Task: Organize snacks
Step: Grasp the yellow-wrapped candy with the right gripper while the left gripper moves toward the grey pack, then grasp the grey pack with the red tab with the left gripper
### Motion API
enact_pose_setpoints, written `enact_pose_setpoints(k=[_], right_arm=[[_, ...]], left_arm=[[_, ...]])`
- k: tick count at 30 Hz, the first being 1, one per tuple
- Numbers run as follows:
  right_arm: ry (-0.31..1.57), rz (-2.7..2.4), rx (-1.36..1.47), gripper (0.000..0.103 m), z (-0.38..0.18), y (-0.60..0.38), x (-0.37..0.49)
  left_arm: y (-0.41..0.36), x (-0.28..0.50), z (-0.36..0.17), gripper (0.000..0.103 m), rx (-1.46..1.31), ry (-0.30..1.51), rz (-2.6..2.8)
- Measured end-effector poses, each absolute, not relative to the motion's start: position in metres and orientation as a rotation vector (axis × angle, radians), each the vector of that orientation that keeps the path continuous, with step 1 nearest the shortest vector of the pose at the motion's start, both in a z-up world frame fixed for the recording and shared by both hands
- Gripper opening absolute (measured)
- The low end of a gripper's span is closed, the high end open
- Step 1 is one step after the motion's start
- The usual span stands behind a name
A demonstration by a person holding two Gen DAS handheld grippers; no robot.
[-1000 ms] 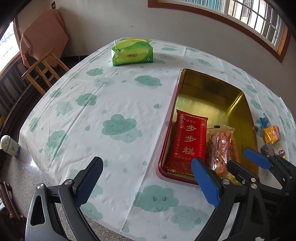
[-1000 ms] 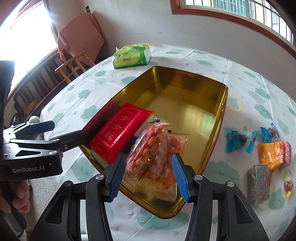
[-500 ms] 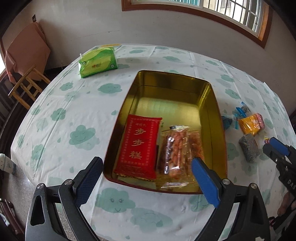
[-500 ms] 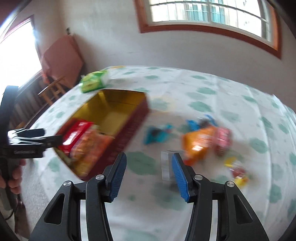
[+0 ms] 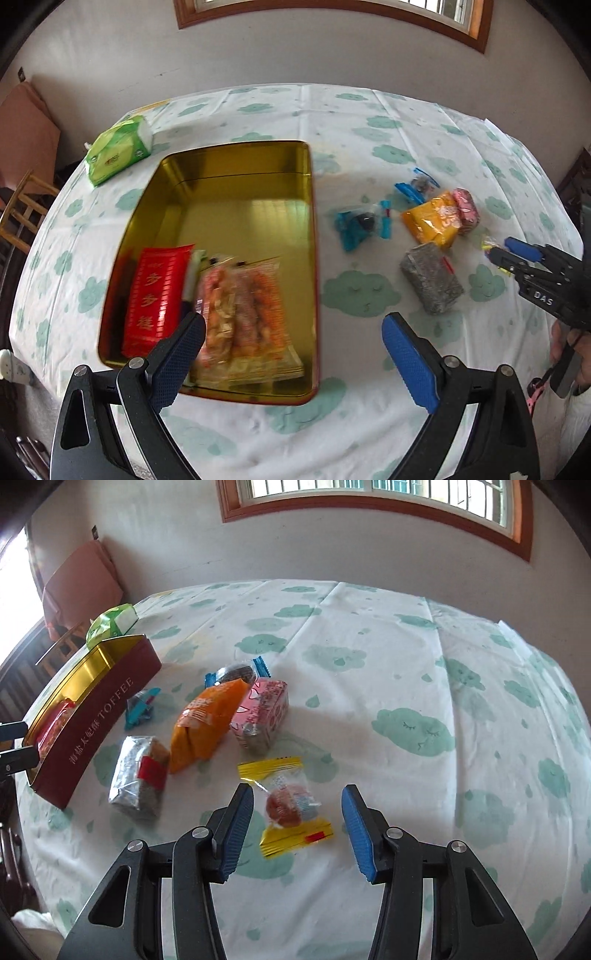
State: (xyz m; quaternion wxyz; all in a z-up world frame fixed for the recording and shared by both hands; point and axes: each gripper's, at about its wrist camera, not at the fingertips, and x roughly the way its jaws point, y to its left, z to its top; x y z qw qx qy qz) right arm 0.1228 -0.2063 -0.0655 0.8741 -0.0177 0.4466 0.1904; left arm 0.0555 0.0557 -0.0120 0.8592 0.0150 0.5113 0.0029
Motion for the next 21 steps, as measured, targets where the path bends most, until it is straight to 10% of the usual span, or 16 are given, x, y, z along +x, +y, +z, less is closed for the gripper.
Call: enact_pose_setpoints(k=[21], right_arm=[[0.868,0.281,0.096,0.033,-0.074,-0.239,0.084]], left_arm=[[-0.029,0.095,-0.018,0.094,-0.012,1.069,-0.012]])
